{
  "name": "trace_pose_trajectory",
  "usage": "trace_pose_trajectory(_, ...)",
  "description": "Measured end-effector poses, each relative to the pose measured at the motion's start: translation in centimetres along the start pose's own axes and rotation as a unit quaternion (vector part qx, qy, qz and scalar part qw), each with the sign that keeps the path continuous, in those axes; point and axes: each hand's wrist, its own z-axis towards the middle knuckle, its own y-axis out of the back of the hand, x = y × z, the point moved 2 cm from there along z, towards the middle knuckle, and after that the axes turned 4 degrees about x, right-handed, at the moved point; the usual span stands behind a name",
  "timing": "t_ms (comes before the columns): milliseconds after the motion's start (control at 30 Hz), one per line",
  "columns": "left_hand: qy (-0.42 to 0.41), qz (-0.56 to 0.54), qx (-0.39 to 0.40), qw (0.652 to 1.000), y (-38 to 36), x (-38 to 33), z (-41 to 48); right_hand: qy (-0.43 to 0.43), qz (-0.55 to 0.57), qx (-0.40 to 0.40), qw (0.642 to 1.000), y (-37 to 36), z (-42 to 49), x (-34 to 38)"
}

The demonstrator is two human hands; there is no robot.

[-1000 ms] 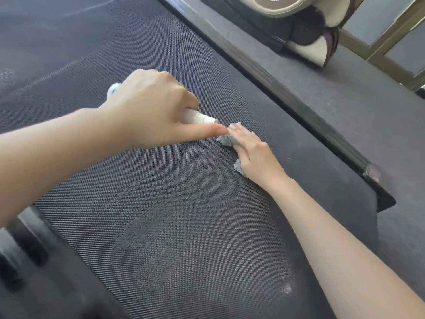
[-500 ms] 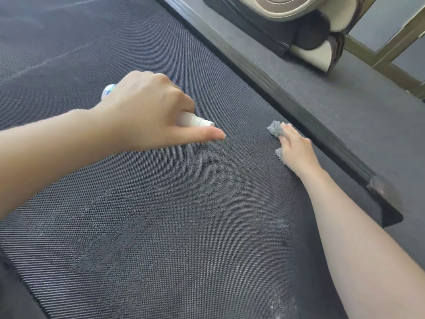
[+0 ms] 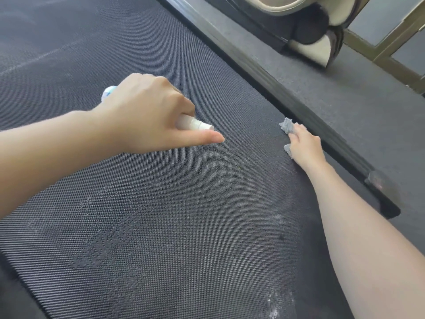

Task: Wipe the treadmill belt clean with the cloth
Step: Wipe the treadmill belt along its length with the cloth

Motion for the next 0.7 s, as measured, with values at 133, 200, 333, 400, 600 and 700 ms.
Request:
trace_pose_trajectory(133,-0.005,-0.004,0.012,1.0,0.2,-0.4,-0.5,0.005,0.018,0.008,1.0,0.1,-2.1,0.8)
trace_pose_trajectory(200,-0.011,-0.015,0.012,1.0,0.3,-0.6,-0.8,0.02,0.024,0.017,0.999,0.1,-3.7,1.6)
trace_pose_trajectory(333,-0.023,-0.013,0.01,1.0,0.7,-1.1,-1.4,0.089,0.046,0.05,0.994,-0.5,-7.8,3.7)
trace_pose_trajectory(400,-0.024,-0.008,0.008,1.0,1.1,-1.4,-1.8,0.147,0.058,0.059,0.986,-1.3,-10.0,4.7)
trace_pose_trajectory(600,-0.039,-0.02,-0.002,0.999,2.4,-2.6,-3.4,0.295,0.06,0.07,0.951,-3.9,-17.9,7.7)
trace_pose_trajectory(700,-0.036,-0.028,0.0,0.999,2.9,-2.9,-4.3,0.337,0.063,0.078,0.936,-4.3,-22.3,9.5)
